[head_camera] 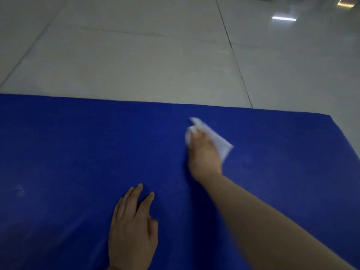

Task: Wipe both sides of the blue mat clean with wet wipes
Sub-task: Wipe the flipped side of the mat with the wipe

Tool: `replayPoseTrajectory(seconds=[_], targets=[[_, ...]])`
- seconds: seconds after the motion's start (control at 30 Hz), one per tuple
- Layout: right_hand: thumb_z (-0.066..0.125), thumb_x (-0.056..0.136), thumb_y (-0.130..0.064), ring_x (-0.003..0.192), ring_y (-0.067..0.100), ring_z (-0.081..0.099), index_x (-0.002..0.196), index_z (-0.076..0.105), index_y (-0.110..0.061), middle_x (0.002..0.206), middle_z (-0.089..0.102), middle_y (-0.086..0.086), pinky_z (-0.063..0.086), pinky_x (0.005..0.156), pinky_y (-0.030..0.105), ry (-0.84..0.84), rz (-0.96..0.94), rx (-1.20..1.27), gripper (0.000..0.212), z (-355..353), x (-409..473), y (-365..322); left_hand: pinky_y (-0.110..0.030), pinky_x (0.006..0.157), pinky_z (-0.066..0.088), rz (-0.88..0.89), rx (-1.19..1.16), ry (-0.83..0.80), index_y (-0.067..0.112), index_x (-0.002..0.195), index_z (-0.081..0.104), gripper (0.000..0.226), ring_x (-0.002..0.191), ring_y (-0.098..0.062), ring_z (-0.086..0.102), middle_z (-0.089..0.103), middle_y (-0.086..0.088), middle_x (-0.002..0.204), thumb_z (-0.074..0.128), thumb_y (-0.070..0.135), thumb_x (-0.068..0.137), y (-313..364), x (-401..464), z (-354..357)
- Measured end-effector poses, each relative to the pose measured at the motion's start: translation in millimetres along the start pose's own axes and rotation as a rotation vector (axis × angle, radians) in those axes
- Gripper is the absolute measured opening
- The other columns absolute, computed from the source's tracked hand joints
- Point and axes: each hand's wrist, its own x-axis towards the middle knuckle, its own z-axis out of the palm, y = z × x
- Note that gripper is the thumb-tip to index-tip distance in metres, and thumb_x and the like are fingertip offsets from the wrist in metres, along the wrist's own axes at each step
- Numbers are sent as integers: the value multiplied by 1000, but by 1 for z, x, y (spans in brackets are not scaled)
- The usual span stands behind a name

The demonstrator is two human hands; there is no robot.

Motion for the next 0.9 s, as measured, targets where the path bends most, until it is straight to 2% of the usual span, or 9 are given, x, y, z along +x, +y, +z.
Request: replayPoseTrajectory(seconds=[0.1,0.17,0.3,0.43,0.53,0.6,0.67,0.8,0.9], targets=[[34,98,-14,147,21,8,151,14,-9,160,6,7,12,119,34,51,300,88,57,2,3,57,-49,92,47,22,-37,38,15,90,70,21,116,-28,54,56,-10,127,68,2,74,-4,35,-7],[32,98,-14,147,19,4,152,9,-10,160,2,4,8,120,34,35,316,94,59,5,1,56,-47,98,42,-32,-43,39,11,101,69,29,122,-33,53,53,-13,134,71,-2,75,0,77,-8],[32,98,-12,147,16,-3,153,7,-11,161,-3,2,3,120,32,75,290,155,61,8,-3,54,-35,119,2,-175,10,-30,13,150,29,52,149,-22,6,9,-7,161,39,23,100,16,144,0],[35,98,-10,140,18,27,148,24,-11,156,21,6,27,111,28,109,406,229,52,6,11,34,-42,116,18,-145,146,-1,6,139,48,58,141,-31,31,34,-17,152,23,29,92,9,150,16],[24,99,-30,121,22,48,141,41,-17,135,49,11,40,94,32,74,52,303,47,8,41,-38,-41,119,14,-120,233,-60,7,142,42,61,143,-30,28,30,-17,154,35,37,89,5,155,17],[6,90,-44,142,17,26,145,36,-21,151,36,0,16,116,37,-12,-255,312,67,10,57,-78,-41,115,14,-112,260,-109,4,144,38,80,141,-32,31,34,-19,151,64,41,77,6,158,13],[4,90,-42,146,13,13,148,32,-21,156,25,-5,2,117,31,-82,-320,339,67,8,75,-74,-41,114,15,-107,264,-97,6,143,39,75,141,-30,31,35,-18,151,62,39,80,7,159,12],[24,94,-15,137,9,27,138,43,-13,148,38,1,13,110,15,80,38,198,48,9,85,1,-42,109,21,-137,183,-20,6,132,56,58,136,-31,38,43,-16,147,28,29,85,8,156,12],[7,95,-36,138,19,29,145,34,-17,149,37,0,22,110,33,1,160,265,60,4,100,-10,-42,109,20,-113,186,6,7,130,58,59,135,-31,39,45,-16,145,29,28,84,6,158,17]])
